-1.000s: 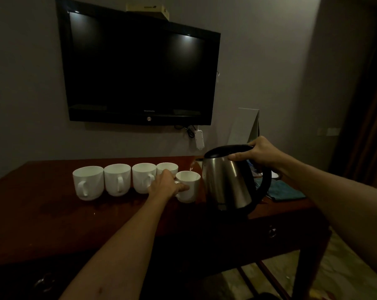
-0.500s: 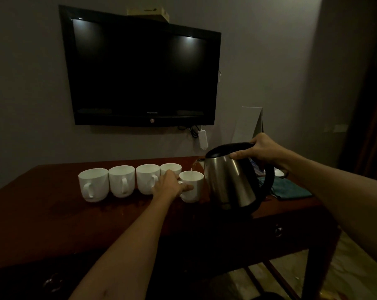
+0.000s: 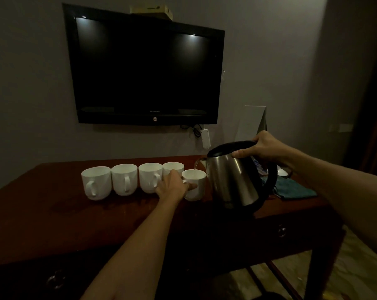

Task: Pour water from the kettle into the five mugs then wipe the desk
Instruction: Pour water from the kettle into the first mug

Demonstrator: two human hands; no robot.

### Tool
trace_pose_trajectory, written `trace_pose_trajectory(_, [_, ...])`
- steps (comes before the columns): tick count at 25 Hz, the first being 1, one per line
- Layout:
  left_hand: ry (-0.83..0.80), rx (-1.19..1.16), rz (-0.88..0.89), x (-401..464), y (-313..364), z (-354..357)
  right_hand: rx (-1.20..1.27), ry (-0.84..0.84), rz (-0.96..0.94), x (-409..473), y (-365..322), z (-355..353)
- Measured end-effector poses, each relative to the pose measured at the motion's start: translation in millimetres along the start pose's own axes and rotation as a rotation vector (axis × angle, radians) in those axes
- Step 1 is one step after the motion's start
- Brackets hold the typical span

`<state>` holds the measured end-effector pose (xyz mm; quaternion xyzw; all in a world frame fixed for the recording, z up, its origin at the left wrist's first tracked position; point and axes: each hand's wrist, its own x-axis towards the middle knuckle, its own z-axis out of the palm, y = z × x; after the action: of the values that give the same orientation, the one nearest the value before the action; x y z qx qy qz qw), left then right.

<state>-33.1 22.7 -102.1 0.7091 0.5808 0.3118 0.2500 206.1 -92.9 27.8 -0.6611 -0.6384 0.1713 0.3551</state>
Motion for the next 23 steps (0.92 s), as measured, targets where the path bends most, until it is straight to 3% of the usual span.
trace_pose_trajectory(23, [0.039,0.015,0.019,-13.8,9.3,-5.2,-0.008,-0.012,0.009,-1.0,-6.9,-1.6])
